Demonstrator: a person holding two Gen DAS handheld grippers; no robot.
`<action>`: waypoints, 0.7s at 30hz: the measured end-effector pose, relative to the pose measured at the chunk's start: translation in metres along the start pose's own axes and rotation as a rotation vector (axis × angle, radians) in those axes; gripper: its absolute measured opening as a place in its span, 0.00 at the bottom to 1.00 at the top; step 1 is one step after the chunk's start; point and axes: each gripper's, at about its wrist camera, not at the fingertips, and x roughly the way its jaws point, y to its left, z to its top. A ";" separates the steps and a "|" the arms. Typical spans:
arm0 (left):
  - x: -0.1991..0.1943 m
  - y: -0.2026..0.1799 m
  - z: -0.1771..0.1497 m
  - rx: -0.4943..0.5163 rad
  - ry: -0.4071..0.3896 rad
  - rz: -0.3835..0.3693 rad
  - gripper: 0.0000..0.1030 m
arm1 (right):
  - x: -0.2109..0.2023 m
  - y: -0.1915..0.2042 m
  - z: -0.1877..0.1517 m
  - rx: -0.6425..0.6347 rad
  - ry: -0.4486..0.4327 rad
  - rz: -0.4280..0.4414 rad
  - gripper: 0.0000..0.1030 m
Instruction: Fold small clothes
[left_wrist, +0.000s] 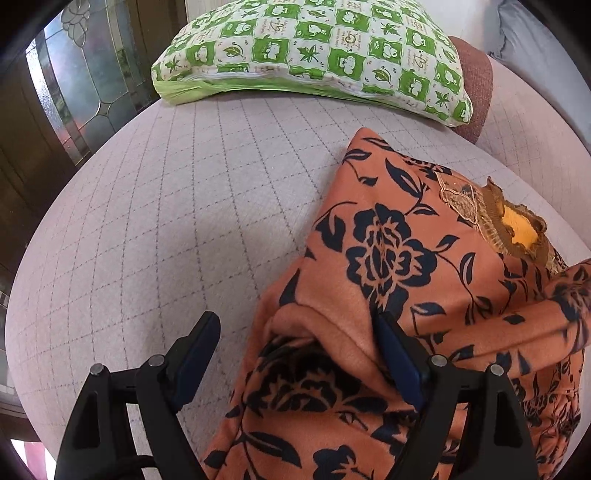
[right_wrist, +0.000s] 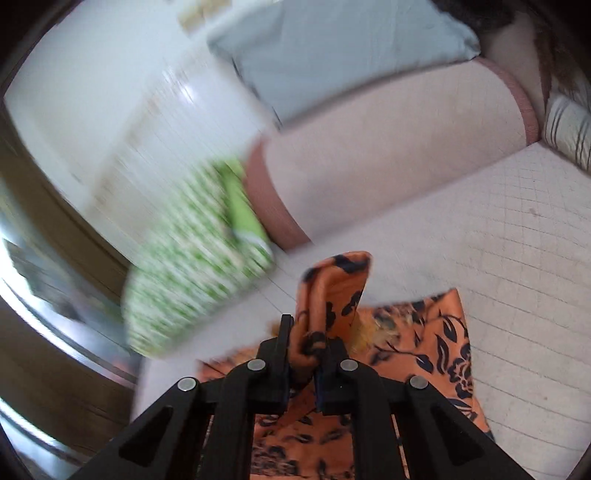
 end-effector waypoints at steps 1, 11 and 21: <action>-0.001 0.000 -0.002 0.006 -0.002 0.007 0.84 | -0.010 -0.022 -0.011 0.018 -0.033 0.048 0.09; -0.046 -0.007 -0.015 0.079 -0.115 0.086 0.84 | -0.041 -0.169 -0.076 0.320 0.059 -0.190 0.15; -0.029 -0.029 -0.002 0.069 -0.169 0.130 0.84 | 0.023 -0.076 -0.080 0.060 0.147 -0.027 0.65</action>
